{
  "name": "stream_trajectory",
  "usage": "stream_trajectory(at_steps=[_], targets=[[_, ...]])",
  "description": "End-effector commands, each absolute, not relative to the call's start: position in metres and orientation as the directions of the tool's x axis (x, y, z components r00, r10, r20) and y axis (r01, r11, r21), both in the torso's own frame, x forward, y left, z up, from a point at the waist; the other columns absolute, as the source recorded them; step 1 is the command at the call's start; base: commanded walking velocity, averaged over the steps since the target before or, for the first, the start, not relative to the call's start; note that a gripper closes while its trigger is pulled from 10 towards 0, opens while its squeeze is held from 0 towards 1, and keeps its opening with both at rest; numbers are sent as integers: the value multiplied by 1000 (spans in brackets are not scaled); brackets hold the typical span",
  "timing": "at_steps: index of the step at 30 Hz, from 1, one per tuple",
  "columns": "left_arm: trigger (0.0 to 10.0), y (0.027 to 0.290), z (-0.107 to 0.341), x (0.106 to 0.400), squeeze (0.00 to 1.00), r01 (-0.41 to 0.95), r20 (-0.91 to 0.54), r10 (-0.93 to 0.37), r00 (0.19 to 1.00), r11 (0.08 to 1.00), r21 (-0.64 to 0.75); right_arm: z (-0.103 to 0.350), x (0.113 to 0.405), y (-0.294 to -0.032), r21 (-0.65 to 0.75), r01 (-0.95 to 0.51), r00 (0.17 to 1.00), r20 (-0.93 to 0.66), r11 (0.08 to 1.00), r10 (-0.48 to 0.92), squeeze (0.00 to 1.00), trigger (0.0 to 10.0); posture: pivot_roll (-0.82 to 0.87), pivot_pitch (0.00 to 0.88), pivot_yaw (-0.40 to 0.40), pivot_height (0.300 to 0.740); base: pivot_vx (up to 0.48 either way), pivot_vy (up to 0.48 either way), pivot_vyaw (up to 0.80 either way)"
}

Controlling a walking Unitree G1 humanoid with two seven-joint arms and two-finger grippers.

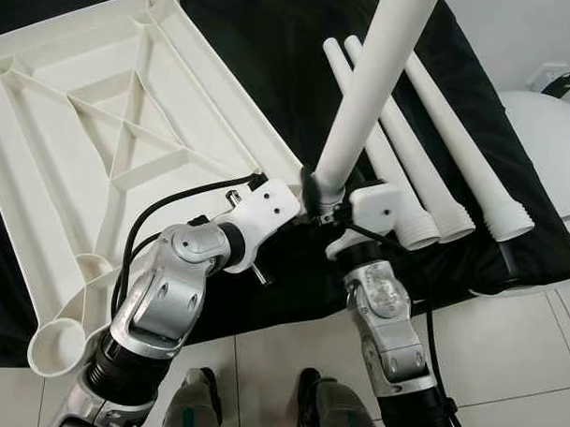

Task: Building children table

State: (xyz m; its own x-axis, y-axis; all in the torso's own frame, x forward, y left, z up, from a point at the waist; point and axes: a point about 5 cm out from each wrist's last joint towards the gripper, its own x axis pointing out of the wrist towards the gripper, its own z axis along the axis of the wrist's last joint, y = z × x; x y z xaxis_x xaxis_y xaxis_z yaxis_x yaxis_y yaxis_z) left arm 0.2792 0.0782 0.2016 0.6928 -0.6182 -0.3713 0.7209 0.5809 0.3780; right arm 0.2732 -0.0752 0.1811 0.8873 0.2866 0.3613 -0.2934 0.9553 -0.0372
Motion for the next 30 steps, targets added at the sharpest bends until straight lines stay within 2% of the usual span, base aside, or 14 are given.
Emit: stream_trajectory(at_steps=[1, 13, 14, 16, 17, 21, 28, 30], targets=[[10000, 93, 183, 288, 0, 587, -394, -446, 804, 702, 403, 167, 266, -57, 53, -338, 902, 303, 940, 307, 1000, 10000, 71, 259, -41, 740, 0, 0, 0], [10000, 89, 182, 287, 0, 593, -390, -456, 800, 700, 398, 175, 275, -72, 17, -386, 866, 352, 922, 356, 1000, 10000, 68, 237, -46, 740, 0, 0, 0], [10000, 89, 182, 287, 0, 594, -389, -458, 799, 699, 398, 179, 278, -77, 0, -404, 851, 366, 915, 376, 855, 10000, 67, 236, -46, 740, 0, 0, 0], [10000, 89, 182, 287, 0, 594, -389, -458, 799, 699, 398, 181, 280, -80, -11, -415, 842, 373, 910, 389, 855, 10000, 66, 234, -46, 740, 0, 0, 0], [10000, 89, 182, 287, 0, 595, -389, -459, 799, 698, 398, 184, 282, -84, -24, -424, 835, 378, 906, 401, 0, 10000, 65, 235, -48, 740, 0, 0, 0], [10000, 89, 182, 287, 0, 596, -388, -460, 798, 696, 401, 189, 286, -94, -55, -442, 814, 395, 895, 426, 0, 10000, 64, 233, -48, 740, 0, 0, 0], [10000, 89, 184, 288, 0, 599, -385, -466, 797, 693, 401, 197, 290, -102, -133, -564, 725, 392, 815, 566, 0, 10000, 59, 234, -43, 740, 0, 0, 0], [10000, 88, 184, 288, 0, 602, -384, -470, 795, 690, 402, 201, 292, -103, -163, -638, 662, 382, 752, 644, 0, 10000, 58, 235, -39, 740, 0, 0, 0]])
